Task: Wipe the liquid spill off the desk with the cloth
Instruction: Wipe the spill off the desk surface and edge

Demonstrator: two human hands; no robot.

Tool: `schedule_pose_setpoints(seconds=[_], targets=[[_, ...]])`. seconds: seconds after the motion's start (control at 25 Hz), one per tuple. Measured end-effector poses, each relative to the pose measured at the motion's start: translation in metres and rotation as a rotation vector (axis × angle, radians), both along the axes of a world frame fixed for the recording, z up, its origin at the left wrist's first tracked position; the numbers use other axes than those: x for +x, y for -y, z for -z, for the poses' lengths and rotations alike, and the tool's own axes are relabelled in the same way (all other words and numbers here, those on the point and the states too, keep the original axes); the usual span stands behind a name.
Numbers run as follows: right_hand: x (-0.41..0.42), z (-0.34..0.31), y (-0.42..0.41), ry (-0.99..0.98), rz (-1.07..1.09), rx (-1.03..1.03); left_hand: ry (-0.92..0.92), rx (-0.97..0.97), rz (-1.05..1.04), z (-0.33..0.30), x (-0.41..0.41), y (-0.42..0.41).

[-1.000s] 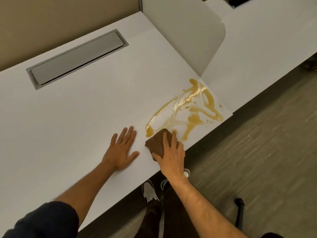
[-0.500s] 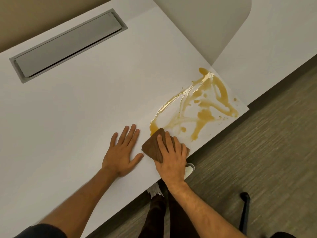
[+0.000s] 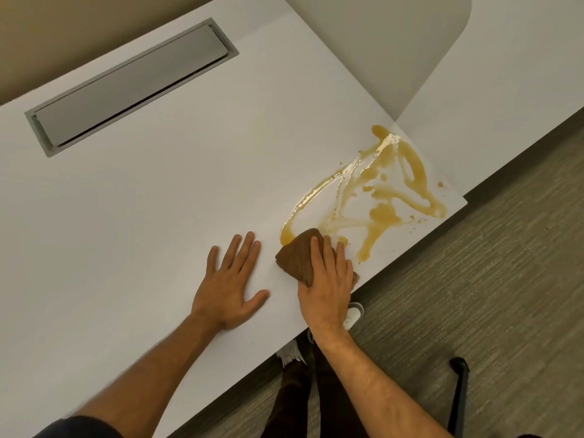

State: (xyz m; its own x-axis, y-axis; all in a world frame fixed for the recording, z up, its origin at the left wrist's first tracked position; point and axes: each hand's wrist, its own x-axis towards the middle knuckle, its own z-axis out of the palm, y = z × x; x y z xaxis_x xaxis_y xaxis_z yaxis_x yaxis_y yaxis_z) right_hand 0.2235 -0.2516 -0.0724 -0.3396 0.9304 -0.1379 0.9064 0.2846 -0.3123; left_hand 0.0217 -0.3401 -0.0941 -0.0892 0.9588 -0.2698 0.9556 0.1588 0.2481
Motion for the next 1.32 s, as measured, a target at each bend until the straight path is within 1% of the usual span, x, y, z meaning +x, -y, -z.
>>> schedule_pose_setpoints(seconds=[0.16,0.36,0.56,0.76,0.92,0.96,1.0,1.12,1.16,1.2,1.24,1.32], targets=[[-0.016,0.005,-0.006,0.1,-0.128,0.04,0.001,-0.015,-0.003,0.0,-0.002,0.001],[-0.042,0.008,-0.02,0.075,-0.184,0.06,0.012,-0.023,-0.01,0.003,-0.001,0.002],[-0.064,0.007,-0.04,0.005,-0.301,0.066,0.019,-0.023,-0.034,0.003,-0.001,-0.001],[-0.041,0.011,-0.031,-0.099,-0.422,0.091,0.046,0.005,-0.066,0.002,0.001,0.003],[0.005,0.009,0.002,-0.08,-0.498,0.063,0.046,0.034,-0.093,0.002,-0.001,0.002],[0.015,0.006,0.012,-0.101,-0.469,0.057,0.046,0.02,-0.089,0.002,-0.001,0.004],[0.021,0.002,0.017,-0.159,-0.391,0.028,0.046,0.011,-0.088,0.002,0.0,0.004],[0.015,-0.012,0.006,-0.513,0.02,-0.218,0.056,-0.001,-0.095,0.002,0.003,0.003],[0.007,-0.014,-0.004,-0.584,0.084,-0.255,0.064,0.002,-0.114,0.001,0.002,0.001],[-0.001,-0.013,-0.014,-0.553,0.063,-0.237,0.063,0.003,-0.14,0.0,0.002,0.001],[-0.007,-0.01,-0.021,-0.458,-0.023,-0.187,0.055,0.005,-0.167,0.0,0.002,0.0],[-0.02,0.003,-0.027,-0.11,-0.255,-0.001,0.033,0.005,-0.196,0.001,0.003,0.001]])
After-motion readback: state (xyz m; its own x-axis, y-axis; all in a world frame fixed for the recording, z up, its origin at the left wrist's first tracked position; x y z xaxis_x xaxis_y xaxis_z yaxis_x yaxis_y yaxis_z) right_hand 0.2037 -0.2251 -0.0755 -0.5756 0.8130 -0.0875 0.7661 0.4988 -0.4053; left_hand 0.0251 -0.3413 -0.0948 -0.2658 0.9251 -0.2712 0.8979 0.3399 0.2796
